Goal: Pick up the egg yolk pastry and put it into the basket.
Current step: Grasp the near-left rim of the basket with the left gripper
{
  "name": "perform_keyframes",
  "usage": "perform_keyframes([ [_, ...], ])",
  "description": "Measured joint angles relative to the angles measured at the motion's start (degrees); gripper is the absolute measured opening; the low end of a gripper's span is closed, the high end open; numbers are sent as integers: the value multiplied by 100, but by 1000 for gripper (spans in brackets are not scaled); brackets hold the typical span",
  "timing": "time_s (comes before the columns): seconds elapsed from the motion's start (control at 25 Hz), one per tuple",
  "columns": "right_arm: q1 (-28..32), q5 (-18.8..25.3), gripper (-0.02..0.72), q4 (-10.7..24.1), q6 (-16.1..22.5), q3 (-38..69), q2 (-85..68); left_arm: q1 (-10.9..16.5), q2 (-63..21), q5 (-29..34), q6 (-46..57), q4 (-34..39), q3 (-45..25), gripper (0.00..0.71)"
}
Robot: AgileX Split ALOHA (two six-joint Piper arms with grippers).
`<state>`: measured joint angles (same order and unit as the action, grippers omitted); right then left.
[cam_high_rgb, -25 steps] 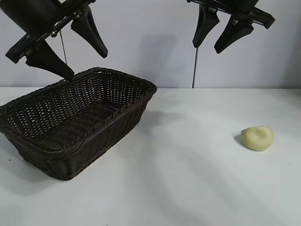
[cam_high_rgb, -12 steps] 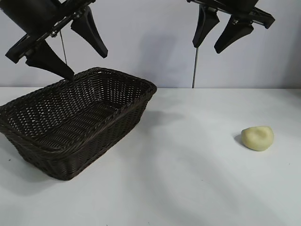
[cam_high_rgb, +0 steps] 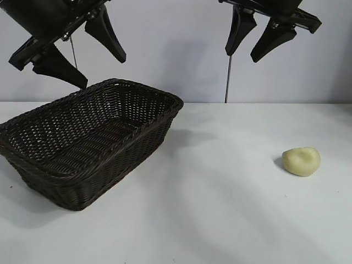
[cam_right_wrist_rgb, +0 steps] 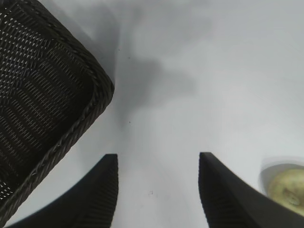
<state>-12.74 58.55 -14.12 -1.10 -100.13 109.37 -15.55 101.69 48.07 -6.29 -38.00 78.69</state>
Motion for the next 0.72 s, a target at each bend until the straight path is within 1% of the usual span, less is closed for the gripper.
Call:
perform_keyframes([
  [0.16,0,-20,381,0,0,0,0,50,0,46,56,0,0,542],
  [0.36,0,-58,381,0,0,0,0,323,-170,155,551,235,0,542],
  [0.48,0,-65,381,0,0,0,0,438,-382,280,948,654,0,542],
  [0.6,0,-69,381,0,0,0,0,445,-605,518,1452,1242,-13,542],
  [0.72,0,-69,381,0,0,0,0,445,-867,651,1971,1681,-183,542],
])
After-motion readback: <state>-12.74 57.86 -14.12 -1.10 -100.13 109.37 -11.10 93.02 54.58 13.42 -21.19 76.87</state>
